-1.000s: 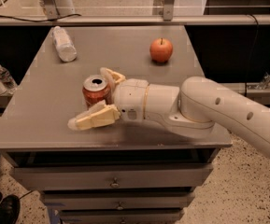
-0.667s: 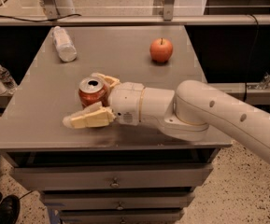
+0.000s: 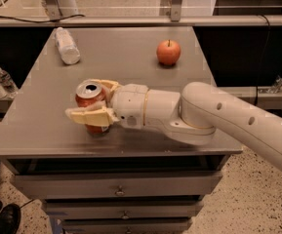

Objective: Move coke can near blue plastic bottle

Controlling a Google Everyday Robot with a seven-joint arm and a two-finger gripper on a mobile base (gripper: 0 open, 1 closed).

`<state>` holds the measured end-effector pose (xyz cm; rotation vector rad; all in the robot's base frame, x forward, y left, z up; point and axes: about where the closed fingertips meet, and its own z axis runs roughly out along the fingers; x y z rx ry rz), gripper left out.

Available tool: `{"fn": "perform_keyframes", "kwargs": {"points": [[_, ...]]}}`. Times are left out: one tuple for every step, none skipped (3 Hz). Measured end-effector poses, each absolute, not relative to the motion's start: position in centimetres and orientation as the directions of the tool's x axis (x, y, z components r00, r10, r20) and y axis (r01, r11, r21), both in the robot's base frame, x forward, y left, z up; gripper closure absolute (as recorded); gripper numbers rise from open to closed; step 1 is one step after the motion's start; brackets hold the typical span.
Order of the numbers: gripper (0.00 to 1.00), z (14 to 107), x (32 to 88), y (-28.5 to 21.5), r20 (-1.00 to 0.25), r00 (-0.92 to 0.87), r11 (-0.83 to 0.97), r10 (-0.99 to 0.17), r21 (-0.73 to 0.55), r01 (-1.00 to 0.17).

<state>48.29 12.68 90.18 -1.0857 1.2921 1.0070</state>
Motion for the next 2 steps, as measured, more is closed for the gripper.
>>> {"fn": "perform_keyframes", "kwargs": {"points": [[0.86,91.0,49.0,12.3,-0.998,0.045,0.223,-0.036,-0.052,-0.974],[1.0,92.8,51.1,10.2,-0.997,0.055,0.26,-0.053,-0.067,-0.963]]}}
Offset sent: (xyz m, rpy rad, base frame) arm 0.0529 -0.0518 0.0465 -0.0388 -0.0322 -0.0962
